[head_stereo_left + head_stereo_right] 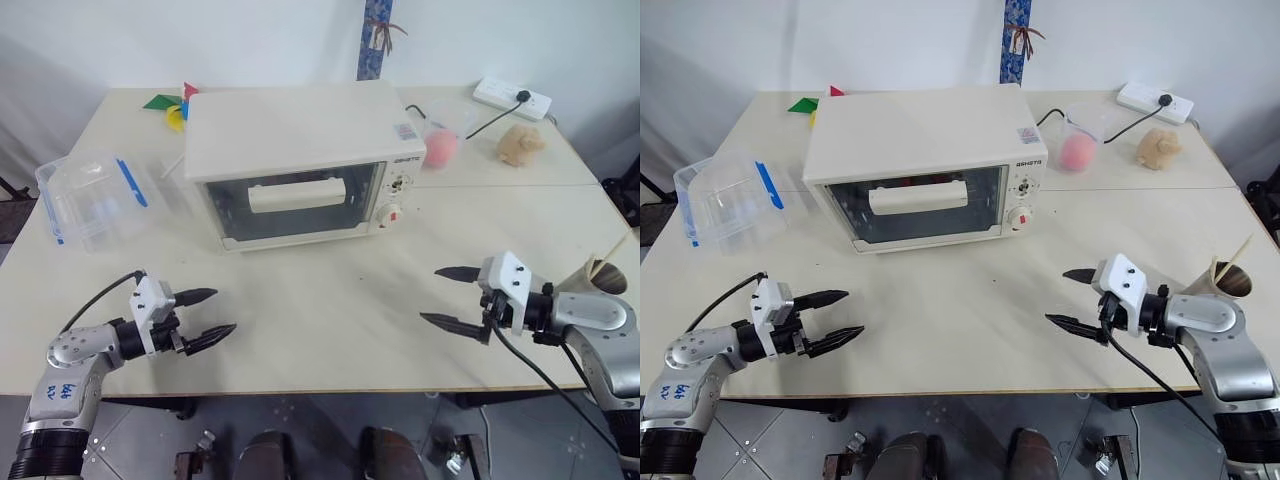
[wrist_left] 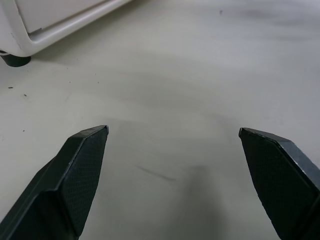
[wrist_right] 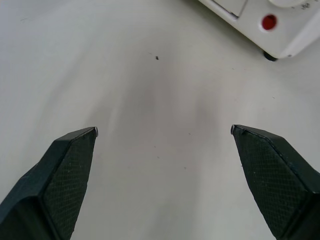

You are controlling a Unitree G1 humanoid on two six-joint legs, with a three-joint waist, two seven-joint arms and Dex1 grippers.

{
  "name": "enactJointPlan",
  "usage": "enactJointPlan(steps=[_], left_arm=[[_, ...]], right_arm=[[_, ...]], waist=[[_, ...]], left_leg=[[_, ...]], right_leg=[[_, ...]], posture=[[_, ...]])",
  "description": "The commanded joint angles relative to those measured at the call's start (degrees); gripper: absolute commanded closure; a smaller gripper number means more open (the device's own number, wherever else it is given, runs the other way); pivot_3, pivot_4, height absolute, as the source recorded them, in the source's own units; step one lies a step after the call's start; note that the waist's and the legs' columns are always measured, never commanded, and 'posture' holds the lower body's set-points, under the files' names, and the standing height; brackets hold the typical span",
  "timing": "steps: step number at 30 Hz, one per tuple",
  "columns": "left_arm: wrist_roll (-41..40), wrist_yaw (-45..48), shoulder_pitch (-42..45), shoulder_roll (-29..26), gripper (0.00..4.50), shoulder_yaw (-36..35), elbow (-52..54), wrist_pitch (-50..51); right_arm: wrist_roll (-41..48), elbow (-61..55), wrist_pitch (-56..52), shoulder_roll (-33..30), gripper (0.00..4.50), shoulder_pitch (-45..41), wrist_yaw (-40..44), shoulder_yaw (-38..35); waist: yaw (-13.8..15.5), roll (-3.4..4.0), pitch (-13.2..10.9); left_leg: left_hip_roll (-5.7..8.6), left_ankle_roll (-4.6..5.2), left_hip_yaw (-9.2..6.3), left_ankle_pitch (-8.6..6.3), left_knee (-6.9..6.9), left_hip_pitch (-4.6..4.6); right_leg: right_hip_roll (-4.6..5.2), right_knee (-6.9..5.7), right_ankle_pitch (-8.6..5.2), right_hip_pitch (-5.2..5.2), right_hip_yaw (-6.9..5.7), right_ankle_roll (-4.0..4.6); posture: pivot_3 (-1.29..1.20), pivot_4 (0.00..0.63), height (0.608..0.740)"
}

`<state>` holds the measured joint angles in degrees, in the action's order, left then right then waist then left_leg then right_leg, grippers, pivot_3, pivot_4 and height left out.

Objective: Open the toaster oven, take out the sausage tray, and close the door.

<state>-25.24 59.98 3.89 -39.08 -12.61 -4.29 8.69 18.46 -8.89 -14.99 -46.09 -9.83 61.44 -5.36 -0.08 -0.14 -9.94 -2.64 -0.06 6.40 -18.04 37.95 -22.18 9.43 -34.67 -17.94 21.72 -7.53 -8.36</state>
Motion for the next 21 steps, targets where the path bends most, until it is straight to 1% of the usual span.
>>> enactJointPlan(steps=[1, 4, 6, 11, 13, 15, 18, 21], left_arm=[[-2.8, 0.9, -0.2, -0.9, 0.05, -1.9, 3.3, 1.7], [-1.7, -1.6, -0.8, -0.6, 0.05, -2.5, 4.9, 1.6], [-3.3, -2.2, -0.3, -0.4, 0.05, -3.2, 5.4, 3.6], [-5.7, -3.5, 1.0, -0.6, 0.05, -4.8, 6.7, 7.0], [-8.3, -3.5, 2.5, -0.7, 0.05, -6.7, 6.5, 8.7], [-10.3, -3.5, 3.7, -0.8, 0.05, -8.3, 6.5, 10.0], [-12.9, -2.8, 4.9, -1.7, 0.05, -10.4, 6.7, 11.7], [-14.2, -2.0, 5.4, -3.0, 0.05, -12.5, 6.5, 12.7]], right_arm=[[0.2, -3.6, -0.6, -0.5, 0.00, 0.3, -1.1, -0.1], [1.0, -6.6, -3.7, -0.3, 0.00, 0.1, -2.2, 0.7], [1.3, -8.3, -5.7, -0.3, 0.00, -1.0, -2.7, 1.4], [3.6, -10.0, -12.6, 1.8, 0.00, -9.1, -4.4, 4.3], [3.7, -7.7, -13.1, 4.9, 0.00, -16.9, -3.9, 7.5], [3.2, -4.9, -13.4, 7.4, 0.00, -22.3, -3.9, 9.6], [2.4, 0.4, -11.4, 11.2, 0.00, -28.6, -3.0, 11.9], [1.2, 5.6, -8.0, 13.6, 0.00, -33.3, -0.6, 13.9]], waist=[[0.0, 0.00, 0.0], [0.0, 0.00, 0.0], [0.0, -0.01, 0.0], [-0.1, -0.01, 0.0], [-0.4, -0.06, 0.0], [-0.5, -0.10, -0.1], [-0.5, -0.22, -0.1], [-0.4, -0.28, -0.1]], left_leg=[[0.00, 0.00, 0.00, 0.00, 0.01, 0.00], [0.00, 0.00, 0.00, 0.00, 0.02, 0.00], [0.00, 0.00, -0.01, 0.00, 0.04, 0.00], [-0.02, 0.00, -0.01, 0.00, 0.11, 0.00], [-0.04, -0.01, -0.01, -0.01, 0.11, 0.01], [-0.06, -0.06, 0.00, 0.02, 0.14, -0.07], [-0.06, -0.11, 0.15, 0.01, 0.15, -0.15], [-0.06, -0.13, 0.25, 0.00, 0.14, -0.25]], right_leg=[[0.00, -0.01, 0.00, 0.00, 0.00, 0.00], [0.00, -0.02, 0.00, 0.00, 0.01, 0.00], [0.00, -0.03, 0.00, 0.00, 0.01, 0.00], [0.00, -0.11, 0.00, 0.02, 0.04, 0.01], [0.00, -0.20, 0.00, 0.07, 0.04, 0.01], [0.00, -0.39, 0.01, 0.32, 0.09, 0.05], [0.01, -0.71, 0.01, 0.55, 0.07, 0.06], [0.02, -0.82, 0.02, 0.75, 0.07, 0.05]], posture=[[0.00, 0.150, 0.740], [0.00, 0.150, 0.740], [0.00, 0.150, 0.740], [0.00, 0.150, 0.740], [0.00, 0.150, 0.740], [0.00, 0.150, 0.740], [0.00, 0.150, 0.740], [0.00, 0.150, 0.740]])
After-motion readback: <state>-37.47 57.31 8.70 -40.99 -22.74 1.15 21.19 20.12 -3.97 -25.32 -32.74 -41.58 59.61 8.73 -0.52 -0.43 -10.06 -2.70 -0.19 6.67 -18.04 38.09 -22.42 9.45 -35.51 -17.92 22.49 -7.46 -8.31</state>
